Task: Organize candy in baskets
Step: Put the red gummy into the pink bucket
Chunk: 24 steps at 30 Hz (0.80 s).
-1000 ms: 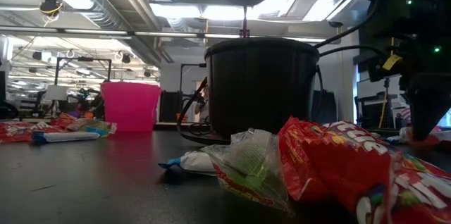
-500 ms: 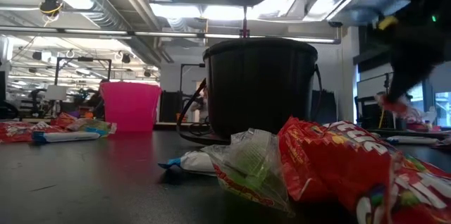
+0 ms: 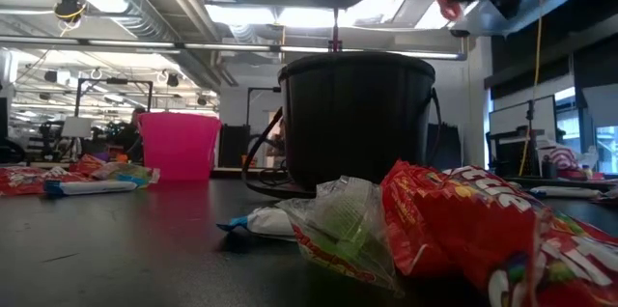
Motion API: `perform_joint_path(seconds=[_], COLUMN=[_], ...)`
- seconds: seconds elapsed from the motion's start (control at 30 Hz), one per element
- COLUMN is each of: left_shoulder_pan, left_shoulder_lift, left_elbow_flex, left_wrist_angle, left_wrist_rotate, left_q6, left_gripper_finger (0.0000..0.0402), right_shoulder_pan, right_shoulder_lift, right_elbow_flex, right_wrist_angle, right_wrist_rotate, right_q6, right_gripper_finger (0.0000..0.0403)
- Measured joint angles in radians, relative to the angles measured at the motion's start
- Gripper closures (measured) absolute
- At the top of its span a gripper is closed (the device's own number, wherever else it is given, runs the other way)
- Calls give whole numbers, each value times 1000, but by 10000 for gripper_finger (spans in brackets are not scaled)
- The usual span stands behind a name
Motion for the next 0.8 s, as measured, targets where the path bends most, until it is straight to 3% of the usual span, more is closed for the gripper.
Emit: perform_joint_path(seconds=[0.3,0.47,0.6,0.7,0.8], left_shoulder_pan=[0,0,0,0,0], left_shoulder_lift=[0,0,0,5,59], left_elbow_flex=[0,1,0,4,20], left_wrist_angle=[-4,112,187,172,119], left_wrist_rotate=[0,23,53,-39,-224], left_q6=[0,-8,71,101,96], left_gripper_finger=[385,385,385,385,385], right_shoulder_pan=[0,0,0,0,0], right_shoulder_lift=[74,152,191,199,198], right_elbow_flex=[0,0,0,0,0], right_wrist_angle=[284,432,502,543,597], right_wrist_rotate=[-17,-50,-80,-92,-97], right_q6=[-166,-241,-261,-280,-284], right_gripper_finger=[398,398,398,398,398])
